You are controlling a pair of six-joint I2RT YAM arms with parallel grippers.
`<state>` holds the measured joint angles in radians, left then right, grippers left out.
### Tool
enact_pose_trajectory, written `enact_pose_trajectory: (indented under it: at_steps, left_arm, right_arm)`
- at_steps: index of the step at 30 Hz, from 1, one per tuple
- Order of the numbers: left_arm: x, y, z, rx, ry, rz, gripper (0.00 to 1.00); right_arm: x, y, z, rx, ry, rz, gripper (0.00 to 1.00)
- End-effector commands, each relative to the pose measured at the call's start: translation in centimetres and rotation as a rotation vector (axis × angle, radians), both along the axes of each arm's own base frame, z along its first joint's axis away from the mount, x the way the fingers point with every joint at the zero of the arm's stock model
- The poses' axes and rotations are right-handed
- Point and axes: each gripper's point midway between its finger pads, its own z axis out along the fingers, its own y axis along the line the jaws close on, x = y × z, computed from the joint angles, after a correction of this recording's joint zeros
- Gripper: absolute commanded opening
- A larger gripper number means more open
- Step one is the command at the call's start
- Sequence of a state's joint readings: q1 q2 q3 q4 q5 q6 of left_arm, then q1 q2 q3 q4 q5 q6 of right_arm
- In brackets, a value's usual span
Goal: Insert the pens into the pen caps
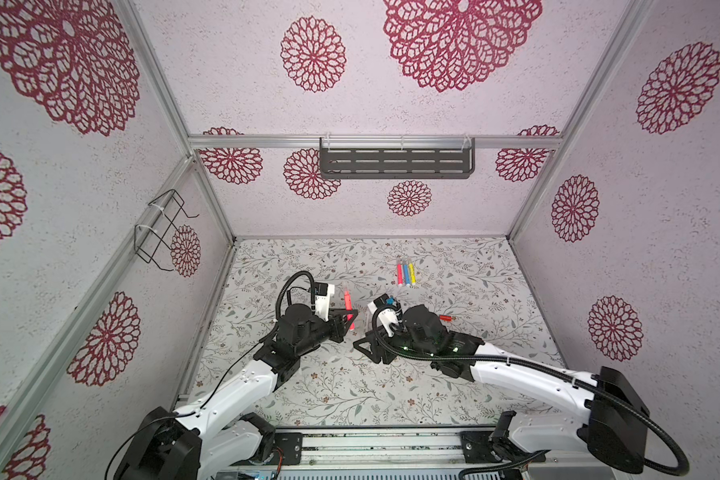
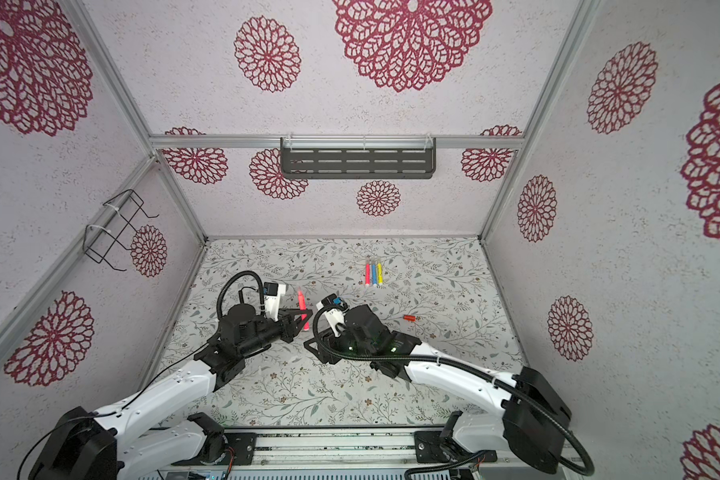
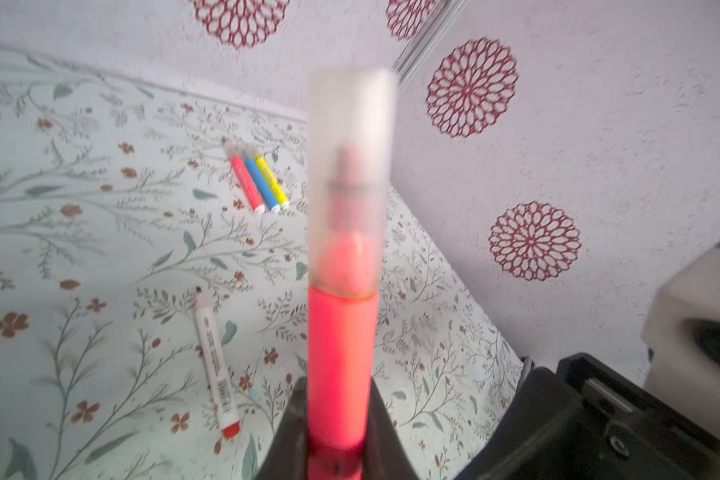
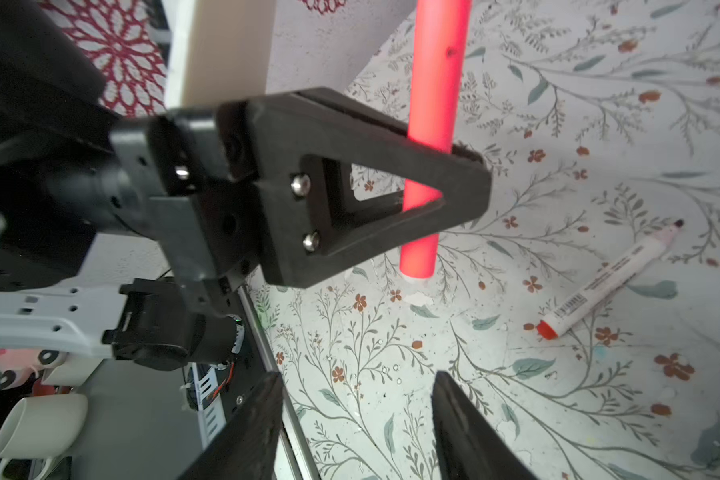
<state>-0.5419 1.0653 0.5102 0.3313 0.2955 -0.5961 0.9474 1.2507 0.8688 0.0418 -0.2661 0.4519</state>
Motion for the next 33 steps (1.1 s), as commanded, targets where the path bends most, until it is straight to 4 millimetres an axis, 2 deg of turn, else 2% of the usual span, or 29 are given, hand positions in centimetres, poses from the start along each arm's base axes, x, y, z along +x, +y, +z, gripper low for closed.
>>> enact_pose_trajectory:
  at_steps: [1,6,11,15,20,26,33]
  left_arm:
    - [-0.6,0.6,2.1,-0.038,-0.081,0.026,0.0]
    - [-2.3,0.5,3.7,-0.072,-0.149,-0.029,0.0]
    - [-2.8,0.0,4.7,-0.106,-0.18,-0.062,0.0]
    - [-3.3,-0.7,5.0,-0.109,-0.19,-0.091,0.0]
    - [-3.8,-1.3,5.5,-0.11,-0.203,-0.111,0.0]
    - [-4.0,-1.9,5.3,-0.096,-0.198,-0.126,0.0]
    - [-4.1,-2.7,5.0,-0.08,-0.192,-0.137,0.0]
  right_arm:
    - [0.6,-1.1,1.3,-0.008,-0.033,0.025,0.59]
    - [1.4,-0.5,4.0,0.047,-0.094,0.039,0.57]
    - [1.8,0.0,8.1,0.108,-0.192,0.058,0.54]
    - [2.5,0.2,10.1,0.119,-0.239,0.058,0.5]
    - [3.6,0.3,11.7,0.131,-0.271,0.044,0.5]
    - [5.3,0.4,14.0,0.127,-0.313,0.011,0.56]
    - [6.7,1.8,14.0,0.087,-0.301,0.032,0.56]
